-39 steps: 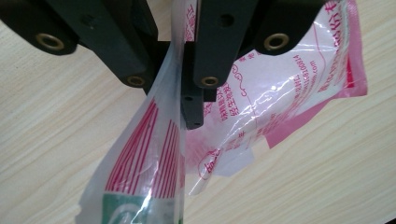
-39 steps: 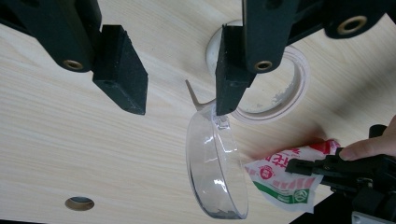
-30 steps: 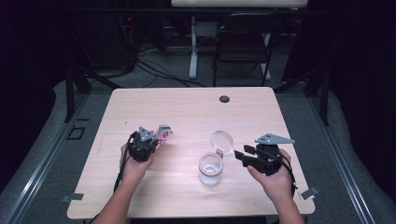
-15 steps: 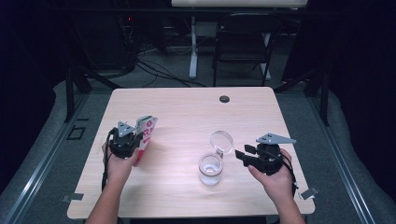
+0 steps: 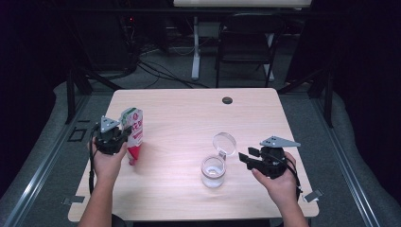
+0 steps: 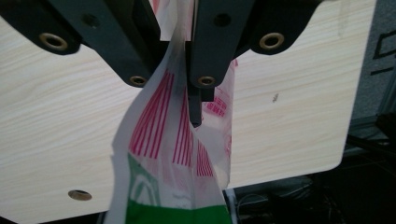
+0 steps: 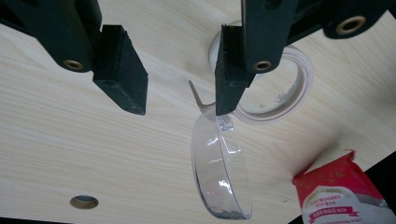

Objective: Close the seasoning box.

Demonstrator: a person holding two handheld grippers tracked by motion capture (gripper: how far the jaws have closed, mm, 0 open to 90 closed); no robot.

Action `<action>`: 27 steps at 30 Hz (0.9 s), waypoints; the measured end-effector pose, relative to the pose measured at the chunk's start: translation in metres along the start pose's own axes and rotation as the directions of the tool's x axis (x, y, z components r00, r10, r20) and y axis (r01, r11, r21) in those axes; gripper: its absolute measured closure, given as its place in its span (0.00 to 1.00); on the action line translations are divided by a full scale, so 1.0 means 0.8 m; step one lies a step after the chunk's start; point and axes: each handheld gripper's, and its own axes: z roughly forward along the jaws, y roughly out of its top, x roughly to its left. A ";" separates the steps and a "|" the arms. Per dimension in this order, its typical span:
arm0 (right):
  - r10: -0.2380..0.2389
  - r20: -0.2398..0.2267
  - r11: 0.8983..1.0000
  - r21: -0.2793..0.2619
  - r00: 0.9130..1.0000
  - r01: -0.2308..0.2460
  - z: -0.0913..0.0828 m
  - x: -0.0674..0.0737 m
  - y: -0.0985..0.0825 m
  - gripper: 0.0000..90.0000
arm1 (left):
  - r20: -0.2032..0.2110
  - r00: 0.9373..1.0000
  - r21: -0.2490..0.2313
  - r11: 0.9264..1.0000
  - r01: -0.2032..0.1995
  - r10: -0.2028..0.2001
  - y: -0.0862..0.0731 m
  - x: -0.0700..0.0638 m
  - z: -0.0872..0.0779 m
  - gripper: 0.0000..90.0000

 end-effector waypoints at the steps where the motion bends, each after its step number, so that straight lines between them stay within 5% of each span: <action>1: -0.002 -0.003 1.000 -0.002 1.000 0.002 -0.001 0.000 0.000 0.60 | -0.001 1.000 -0.001 1.000 -0.001 0.001 0.001 0.001 -0.002 1.00; 8: -0.010 0.009 1.000 -0.004 1.000 0.010 -0.008 -0.001 -0.002 0.61 | 0.025 0.999 -0.011 1.000 -0.020 0.020 0.011 -0.007 -0.010 1.00; 15: -0.016 -0.008 1.000 -0.008 1.000 0.015 -0.010 0.001 -0.001 0.66 | 0.126 0.991 -0.006 0.999 -0.043 0.043 0.019 -0.025 -0.014 1.00; 23: -0.006 -0.031 1.000 0.011 0.999 0.006 -0.011 0.001 -0.001 0.70 | 0.256 0.960 -0.032 0.993 -0.112 0.117 0.028 -0.060 -0.018 1.00; 27: -0.018 -0.041 1.000 0.011 0.999 0.019 -0.013 0.002 0.000 0.75 | 0.316 0.936 -0.035 0.988 -0.149 0.153 0.029 -0.082 -0.016 1.00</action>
